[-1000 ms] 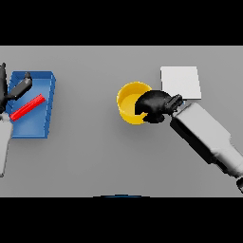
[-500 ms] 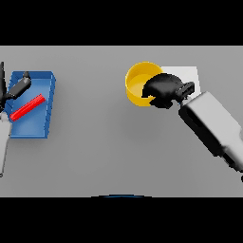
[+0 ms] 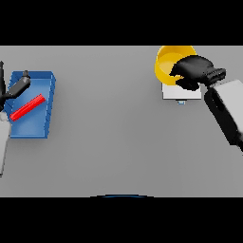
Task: Pick up the red beaker and tilt it to pour out 1 green nut into yellow bowl. Pick up the yellow bowl and place it on the metallic measuring scale.
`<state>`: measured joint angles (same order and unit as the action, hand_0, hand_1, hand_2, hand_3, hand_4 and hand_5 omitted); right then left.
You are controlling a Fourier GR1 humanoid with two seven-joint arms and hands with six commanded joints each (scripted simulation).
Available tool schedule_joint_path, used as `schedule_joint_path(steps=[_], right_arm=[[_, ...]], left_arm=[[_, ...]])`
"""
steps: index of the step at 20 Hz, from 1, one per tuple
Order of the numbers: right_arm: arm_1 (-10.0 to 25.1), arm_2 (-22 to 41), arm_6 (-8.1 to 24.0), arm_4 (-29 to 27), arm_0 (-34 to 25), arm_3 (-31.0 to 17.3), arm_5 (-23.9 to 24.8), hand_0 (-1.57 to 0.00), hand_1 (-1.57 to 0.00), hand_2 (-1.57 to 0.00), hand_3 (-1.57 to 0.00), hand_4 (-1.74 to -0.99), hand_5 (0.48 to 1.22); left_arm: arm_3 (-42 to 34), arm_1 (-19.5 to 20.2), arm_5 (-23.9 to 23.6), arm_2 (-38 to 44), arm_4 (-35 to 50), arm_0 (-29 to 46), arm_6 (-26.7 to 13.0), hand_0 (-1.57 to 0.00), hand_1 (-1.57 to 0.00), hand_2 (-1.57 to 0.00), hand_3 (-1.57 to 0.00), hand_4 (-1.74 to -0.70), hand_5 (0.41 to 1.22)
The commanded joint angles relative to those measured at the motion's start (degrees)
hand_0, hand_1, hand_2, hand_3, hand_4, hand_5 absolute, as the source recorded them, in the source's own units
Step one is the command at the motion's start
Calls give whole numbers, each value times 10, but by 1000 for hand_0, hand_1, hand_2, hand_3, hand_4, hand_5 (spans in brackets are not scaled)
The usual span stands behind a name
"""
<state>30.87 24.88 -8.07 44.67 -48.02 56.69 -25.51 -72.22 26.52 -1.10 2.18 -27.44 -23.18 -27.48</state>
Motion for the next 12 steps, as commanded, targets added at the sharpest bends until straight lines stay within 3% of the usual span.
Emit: schedule_joint_path(steps=[1, 8, 12], right_arm=[[-5, -3, 2, 2, -5, -20, 7, -1571, -1571, -1508, -1171, -1741, 1221], [-9, -15, -36, 22, -19, -147, 74, -1571, -1571, -1407, -1351, -1741, 1221], [-23, -18, -39, 21, -21, -182, 90, -1571, -1571, -1379, -1331, -1741, 1221]], left_arm=[[1, 2, 2, 1, 1, -2, -2, 1, 1, 1, 1, -731, 696], [-1, 5, 2, 3, -1, 1, -3, 1, 1, 1, 1, -724, 682], [3, 3, 5, 2, 1, -1, -1, 1, 1, 1, 1, -725, 676]])
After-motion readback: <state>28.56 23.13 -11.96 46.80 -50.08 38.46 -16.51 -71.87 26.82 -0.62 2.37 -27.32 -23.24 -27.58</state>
